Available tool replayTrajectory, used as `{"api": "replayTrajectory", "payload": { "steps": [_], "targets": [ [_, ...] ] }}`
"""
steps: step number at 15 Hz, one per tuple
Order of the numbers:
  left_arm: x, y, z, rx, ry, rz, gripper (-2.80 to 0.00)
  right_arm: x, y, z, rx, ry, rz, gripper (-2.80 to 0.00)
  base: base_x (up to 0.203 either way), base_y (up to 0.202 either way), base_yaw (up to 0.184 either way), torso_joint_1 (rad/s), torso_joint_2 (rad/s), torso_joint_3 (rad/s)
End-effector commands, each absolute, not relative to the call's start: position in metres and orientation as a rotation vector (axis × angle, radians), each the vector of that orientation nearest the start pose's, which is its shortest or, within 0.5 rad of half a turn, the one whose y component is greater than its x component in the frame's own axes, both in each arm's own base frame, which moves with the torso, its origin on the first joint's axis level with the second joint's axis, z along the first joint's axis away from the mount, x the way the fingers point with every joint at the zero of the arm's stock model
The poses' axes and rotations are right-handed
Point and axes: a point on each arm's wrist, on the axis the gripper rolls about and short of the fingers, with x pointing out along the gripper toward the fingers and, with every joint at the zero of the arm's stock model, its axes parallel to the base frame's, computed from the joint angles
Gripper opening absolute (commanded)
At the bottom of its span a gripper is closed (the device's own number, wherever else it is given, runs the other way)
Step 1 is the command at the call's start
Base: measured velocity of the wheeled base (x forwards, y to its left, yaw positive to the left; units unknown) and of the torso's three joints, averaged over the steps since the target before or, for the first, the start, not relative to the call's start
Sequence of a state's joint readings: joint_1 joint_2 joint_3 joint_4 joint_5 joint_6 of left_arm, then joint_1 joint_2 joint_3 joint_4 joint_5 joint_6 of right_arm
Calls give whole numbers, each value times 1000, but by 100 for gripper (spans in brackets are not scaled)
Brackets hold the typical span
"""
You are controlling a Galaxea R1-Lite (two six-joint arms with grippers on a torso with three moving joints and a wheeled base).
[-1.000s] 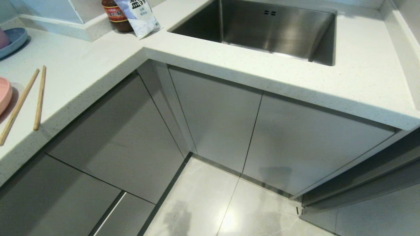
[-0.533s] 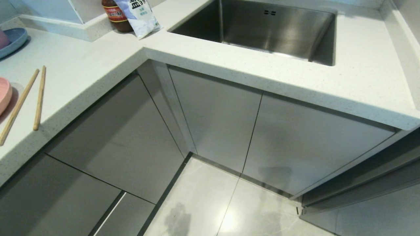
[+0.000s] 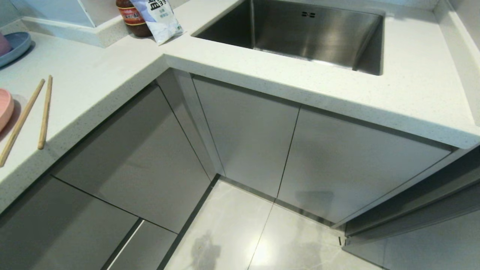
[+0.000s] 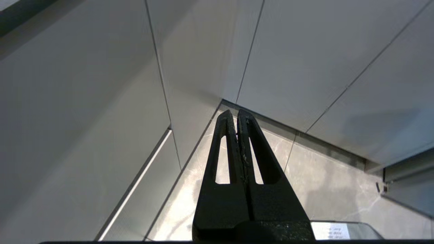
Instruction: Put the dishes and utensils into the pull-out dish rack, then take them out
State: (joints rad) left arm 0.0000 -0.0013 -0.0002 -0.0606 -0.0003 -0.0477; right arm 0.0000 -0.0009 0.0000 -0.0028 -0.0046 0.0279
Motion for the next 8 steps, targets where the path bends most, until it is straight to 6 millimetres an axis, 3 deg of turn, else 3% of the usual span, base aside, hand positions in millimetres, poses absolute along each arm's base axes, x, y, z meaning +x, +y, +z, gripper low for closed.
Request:
{"api": "replayTrajectory", "payload": {
  "steps": [1,8],
  "targets": [
    [-21,0,75,-60,-36,7,-280,-23,0,75,29,-5,-5,-280,0,0,0,0,0,0],
    [-21,0,75,-55,-35,5,-280,-23,0,75,29,-5,-5,-280,0,0,0,0,0,0]
  ]
}}
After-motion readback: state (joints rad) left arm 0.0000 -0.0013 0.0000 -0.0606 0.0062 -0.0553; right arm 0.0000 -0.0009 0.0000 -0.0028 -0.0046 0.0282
